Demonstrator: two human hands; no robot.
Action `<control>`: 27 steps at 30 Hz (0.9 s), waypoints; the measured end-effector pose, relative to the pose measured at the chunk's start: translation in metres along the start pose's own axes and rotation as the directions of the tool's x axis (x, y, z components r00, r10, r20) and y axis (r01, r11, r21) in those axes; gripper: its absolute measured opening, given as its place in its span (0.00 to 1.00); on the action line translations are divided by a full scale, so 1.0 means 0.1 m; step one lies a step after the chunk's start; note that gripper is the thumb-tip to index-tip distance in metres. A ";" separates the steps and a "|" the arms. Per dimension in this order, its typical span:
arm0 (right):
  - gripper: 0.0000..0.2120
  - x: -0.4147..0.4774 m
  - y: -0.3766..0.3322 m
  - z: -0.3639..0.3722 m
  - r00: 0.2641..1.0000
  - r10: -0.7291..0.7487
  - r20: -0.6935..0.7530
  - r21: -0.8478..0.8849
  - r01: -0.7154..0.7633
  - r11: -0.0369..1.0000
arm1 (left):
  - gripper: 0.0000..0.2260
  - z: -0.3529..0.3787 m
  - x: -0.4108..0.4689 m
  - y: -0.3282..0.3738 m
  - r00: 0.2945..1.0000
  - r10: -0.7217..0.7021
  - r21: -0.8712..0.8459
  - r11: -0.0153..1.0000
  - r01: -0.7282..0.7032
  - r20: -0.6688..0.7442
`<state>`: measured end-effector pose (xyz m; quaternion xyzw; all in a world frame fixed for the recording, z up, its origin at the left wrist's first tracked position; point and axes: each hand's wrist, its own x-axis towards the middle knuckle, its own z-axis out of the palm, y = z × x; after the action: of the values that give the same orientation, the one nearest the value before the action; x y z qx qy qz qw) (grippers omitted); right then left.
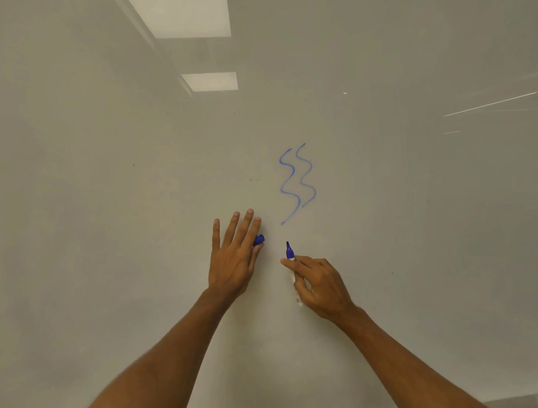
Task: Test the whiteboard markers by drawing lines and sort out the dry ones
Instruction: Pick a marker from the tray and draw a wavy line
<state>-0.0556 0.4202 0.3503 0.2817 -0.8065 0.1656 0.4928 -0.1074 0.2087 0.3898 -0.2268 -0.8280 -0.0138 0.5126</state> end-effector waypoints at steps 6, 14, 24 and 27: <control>0.07 -0.30 0.04 0.04 0.989 0.095 0.116 -0.044 -0.090 0.995 | 0.24 0.13 -0.48 0.17 0.988 0.011 -0.006 1.000 -0.010 0.157; 0.10 -0.43 -0.08 -0.05 0.946 0.184 0.265 -0.053 -0.177 0.983 | 0.24 0.26 -0.86 0.27 0.975 0.063 -0.013 0.998 -0.062 0.213; 0.06 -0.59 -0.14 0.05 0.948 0.095 0.304 -0.141 -0.054 0.989 | 0.24 0.41 -1.00 0.38 0.953 0.237 -0.068 0.971 -0.228 0.189; 0.07 -0.66 -0.16 0.12 0.937 0.083 0.338 -0.147 -0.035 0.989 | 0.22 0.45 -1.07 0.40 0.938 0.296 -0.077 0.955 -0.287 0.177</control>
<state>-0.0300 0.4202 0.2859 0.2469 -0.8976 0.0724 0.3579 -0.0901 0.2180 0.2688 -0.3601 -0.8290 0.0629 0.4231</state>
